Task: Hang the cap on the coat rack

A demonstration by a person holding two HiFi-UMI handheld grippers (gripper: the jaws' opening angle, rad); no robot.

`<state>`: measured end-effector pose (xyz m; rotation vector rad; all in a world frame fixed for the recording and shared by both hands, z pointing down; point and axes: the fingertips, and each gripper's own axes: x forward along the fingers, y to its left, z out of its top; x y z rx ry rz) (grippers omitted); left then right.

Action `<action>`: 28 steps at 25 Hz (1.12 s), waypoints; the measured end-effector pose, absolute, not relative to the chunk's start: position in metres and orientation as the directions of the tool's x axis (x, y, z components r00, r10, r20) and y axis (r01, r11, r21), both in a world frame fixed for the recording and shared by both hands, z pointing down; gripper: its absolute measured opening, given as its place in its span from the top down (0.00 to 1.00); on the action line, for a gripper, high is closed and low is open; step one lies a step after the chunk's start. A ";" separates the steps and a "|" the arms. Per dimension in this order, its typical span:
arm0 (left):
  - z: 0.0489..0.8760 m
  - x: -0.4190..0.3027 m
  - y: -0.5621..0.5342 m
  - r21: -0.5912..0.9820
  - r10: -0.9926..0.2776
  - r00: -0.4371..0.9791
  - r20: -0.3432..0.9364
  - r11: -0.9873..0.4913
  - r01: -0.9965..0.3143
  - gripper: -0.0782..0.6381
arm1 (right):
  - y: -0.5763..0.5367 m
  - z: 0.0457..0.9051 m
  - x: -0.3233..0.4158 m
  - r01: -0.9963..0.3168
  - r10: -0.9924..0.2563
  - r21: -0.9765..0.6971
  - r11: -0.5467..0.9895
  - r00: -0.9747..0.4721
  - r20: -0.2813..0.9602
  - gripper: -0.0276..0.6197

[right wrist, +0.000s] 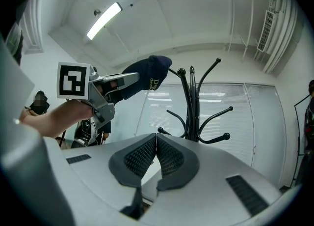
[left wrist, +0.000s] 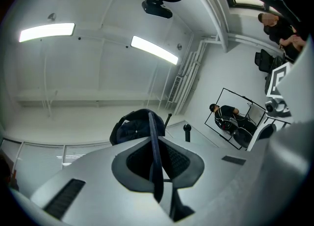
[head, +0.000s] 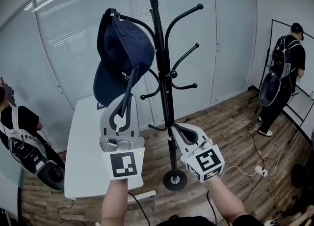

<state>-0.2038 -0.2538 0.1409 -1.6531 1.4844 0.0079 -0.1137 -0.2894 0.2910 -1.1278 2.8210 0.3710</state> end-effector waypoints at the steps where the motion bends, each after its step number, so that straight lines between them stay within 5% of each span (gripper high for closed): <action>1: 0.140 -0.203 -0.255 -0.592 -0.795 0.287 -0.535 0.111 -0.798 0.85 | -0.290 0.291 -0.113 -0.689 -0.669 0.192 0.699 -0.725 -0.164 0.91; 28: 0.170 -0.206 -0.278 -0.579 -0.816 0.277 -0.507 0.084 -0.811 0.85 | -0.296 0.313 -0.106 -0.716 -0.709 0.162 0.679 -0.697 -0.110 0.91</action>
